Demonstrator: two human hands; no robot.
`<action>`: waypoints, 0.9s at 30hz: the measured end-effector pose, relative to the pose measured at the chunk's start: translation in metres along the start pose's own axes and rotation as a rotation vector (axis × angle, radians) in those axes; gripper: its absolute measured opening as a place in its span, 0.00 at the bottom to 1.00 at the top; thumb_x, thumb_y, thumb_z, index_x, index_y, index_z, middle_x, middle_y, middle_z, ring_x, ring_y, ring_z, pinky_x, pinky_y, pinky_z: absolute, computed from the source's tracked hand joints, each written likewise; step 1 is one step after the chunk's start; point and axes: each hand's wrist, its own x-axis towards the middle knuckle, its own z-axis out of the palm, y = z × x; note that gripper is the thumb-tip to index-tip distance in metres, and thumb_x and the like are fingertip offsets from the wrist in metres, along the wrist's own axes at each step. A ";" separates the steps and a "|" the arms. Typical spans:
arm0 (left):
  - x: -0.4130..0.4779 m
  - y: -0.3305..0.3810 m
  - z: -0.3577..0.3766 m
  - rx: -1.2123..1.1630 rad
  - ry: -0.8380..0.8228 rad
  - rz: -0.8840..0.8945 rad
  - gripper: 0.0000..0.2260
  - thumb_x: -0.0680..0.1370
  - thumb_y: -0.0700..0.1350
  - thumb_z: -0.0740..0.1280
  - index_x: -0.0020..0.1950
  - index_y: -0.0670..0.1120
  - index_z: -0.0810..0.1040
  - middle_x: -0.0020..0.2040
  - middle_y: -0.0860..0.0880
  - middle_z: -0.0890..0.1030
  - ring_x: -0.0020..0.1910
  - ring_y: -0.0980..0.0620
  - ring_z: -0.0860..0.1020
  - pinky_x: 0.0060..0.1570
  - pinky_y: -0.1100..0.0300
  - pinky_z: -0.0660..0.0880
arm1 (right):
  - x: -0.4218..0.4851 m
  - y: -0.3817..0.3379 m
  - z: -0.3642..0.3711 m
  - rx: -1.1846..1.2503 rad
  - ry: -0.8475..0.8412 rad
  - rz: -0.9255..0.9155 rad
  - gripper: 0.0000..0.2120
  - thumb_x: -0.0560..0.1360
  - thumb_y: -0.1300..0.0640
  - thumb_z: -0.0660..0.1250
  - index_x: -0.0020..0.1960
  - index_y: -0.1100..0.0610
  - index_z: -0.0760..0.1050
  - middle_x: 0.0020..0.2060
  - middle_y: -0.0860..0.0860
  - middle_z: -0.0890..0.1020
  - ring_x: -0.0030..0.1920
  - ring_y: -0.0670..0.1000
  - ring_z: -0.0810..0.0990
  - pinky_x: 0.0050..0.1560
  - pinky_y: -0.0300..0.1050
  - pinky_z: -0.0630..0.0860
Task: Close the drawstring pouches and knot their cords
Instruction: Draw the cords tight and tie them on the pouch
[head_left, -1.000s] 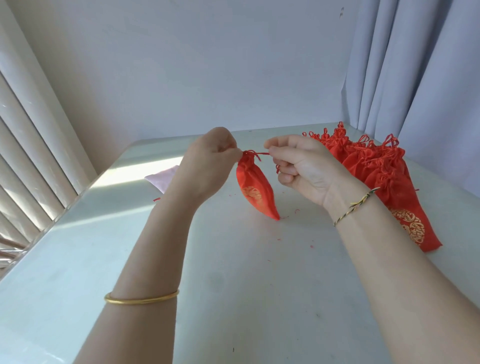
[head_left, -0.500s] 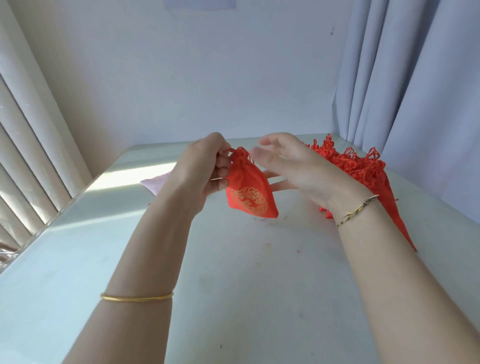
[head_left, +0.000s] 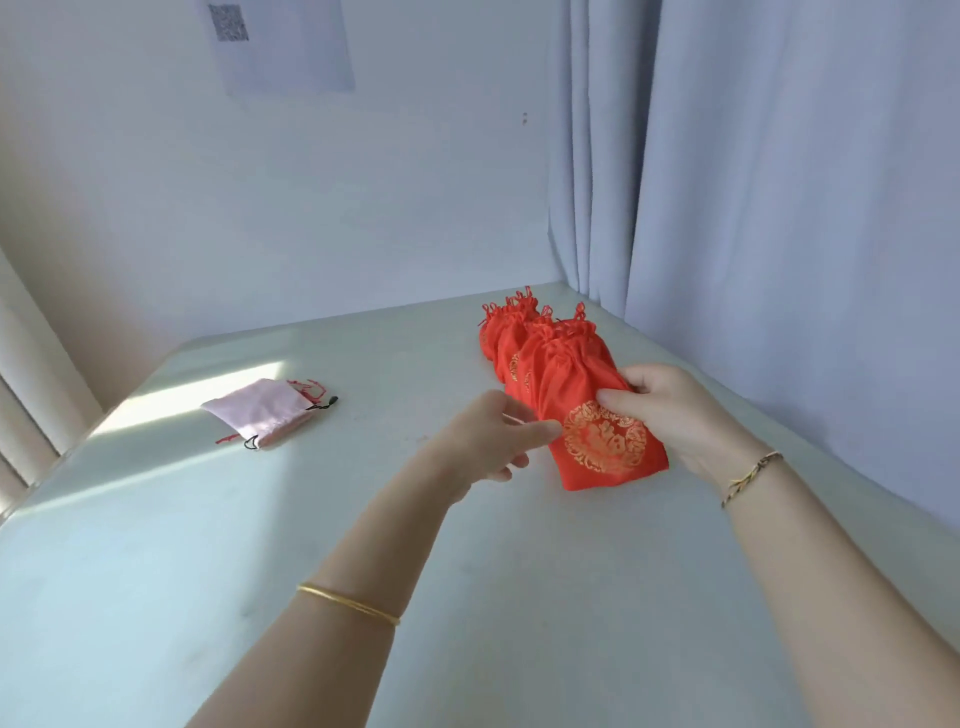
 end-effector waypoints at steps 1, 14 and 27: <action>0.003 0.001 0.010 0.007 0.000 0.012 0.10 0.75 0.48 0.69 0.52 0.44 0.75 0.40 0.50 0.76 0.35 0.56 0.74 0.33 0.65 0.71 | 0.000 0.002 -0.002 0.012 0.028 0.006 0.04 0.74 0.63 0.66 0.41 0.61 0.78 0.39 0.59 0.82 0.40 0.55 0.79 0.46 0.52 0.76; 0.028 -0.008 0.054 -0.197 0.231 -0.123 0.07 0.76 0.34 0.62 0.54 0.37 0.70 0.36 0.41 0.76 0.19 0.56 0.76 0.20 0.64 0.75 | -0.011 0.035 0.007 -0.580 0.118 -0.121 0.31 0.62 0.47 0.76 0.60 0.56 0.68 0.55 0.53 0.72 0.56 0.56 0.73 0.55 0.50 0.72; 0.017 -0.010 0.049 -0.241 0.131 -0.138 0.07 0.74 0.29 0.58 0.43 0.40 0.67 0.34 0.41 0.75 0.32 0.45 0.80 0.39 0.52 0.82 | -0.024 0.034 0.009 -0.713 0.254 -0.178 0.40 0.62 0.45 0.76 0.68 0.54 0.63 0.60 0.55 0.69 0.60 0.58 0.70 0.56 0.52 0.71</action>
